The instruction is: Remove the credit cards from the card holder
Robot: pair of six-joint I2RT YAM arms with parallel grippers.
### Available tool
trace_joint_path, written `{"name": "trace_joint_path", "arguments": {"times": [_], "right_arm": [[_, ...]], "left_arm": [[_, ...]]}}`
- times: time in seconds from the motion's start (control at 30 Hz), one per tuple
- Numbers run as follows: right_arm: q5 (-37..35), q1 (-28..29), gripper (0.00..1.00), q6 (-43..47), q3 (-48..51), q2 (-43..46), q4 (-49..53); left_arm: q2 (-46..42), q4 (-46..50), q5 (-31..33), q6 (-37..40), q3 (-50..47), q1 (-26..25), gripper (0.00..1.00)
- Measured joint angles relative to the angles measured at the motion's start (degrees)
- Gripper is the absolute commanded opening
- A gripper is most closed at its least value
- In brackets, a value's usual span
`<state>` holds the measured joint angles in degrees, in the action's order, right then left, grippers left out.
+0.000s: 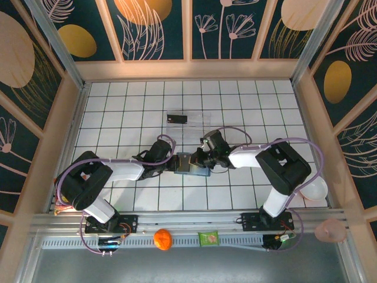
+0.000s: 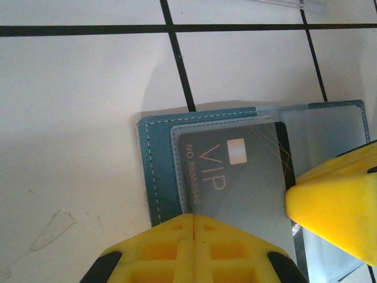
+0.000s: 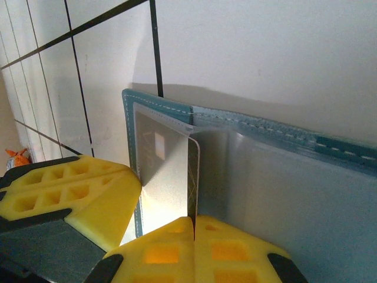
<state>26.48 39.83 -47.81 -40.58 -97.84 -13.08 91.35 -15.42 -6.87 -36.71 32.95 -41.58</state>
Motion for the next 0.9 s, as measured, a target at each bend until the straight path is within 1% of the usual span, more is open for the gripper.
{"name": "trace_joint_path", "arguments": {"times": [0.27,0.43,0.47,0.53,0.57,0.63,0.7,0.77,0.83,0.9], "right_arm": [[-0.74,-1.62,0.00,1.01,2.89,3.56,0.50],[-0.92,-1.92,0.00,1.66,3.41,3.85,0.55],[-0.92,-1.92,0.00,1.90,3.41,3.85,0.55],[-0.92,-1.92,0.00,2.40,3.41,3.85,0.55],[-0.92,-1.92,0.00,2.64,3.41,3.85,0.55],[-0.90,-1.92,0.00,2.95,3.39,3.85,0.55],[-0.87,-1.81,0.00,3.45,3.30,3.85,0.55],[-0.87,-1.66,0.00,3.98,2.99,3.78,0.61],[-0.85,-1.33,0.00,4.09,2.43,3.39,0.63],[-0.85,-1.05,0.00,4.26,1.99,2.89,0.59]], "left_arm": [[0.61,-0.42,-1.49,-0.02,-0.07,0.00,0.00],[0.57,-0.44,-1.44,-0.02,-0.09,0.00,0.00],[0.44,-0.42,-1.42,-0.02,-0.17,0.00,0.01],[-0.07,-0.15,-1.42,0.00,-0.39,0.00,0.15],[-0.59,-0.02,-1.44,-0.13,-0.72,0.00,0.20],[-1.86,0.17,-1.68,-0.48,-1.38,0.00,0.25],[-3.45,0.26,-1.99,-0.55,-1.68,0.00,0.28],[-5.03,0.00,-2.43,-0.46,-1.68,-0.02,0.28],[-5.92,-0.50,-3.32,-0.42,-1.55,-0.13,0.28],[-5.75,-0.92,-4.28,-0.37,-0.98,-0.61,0.25]]}}
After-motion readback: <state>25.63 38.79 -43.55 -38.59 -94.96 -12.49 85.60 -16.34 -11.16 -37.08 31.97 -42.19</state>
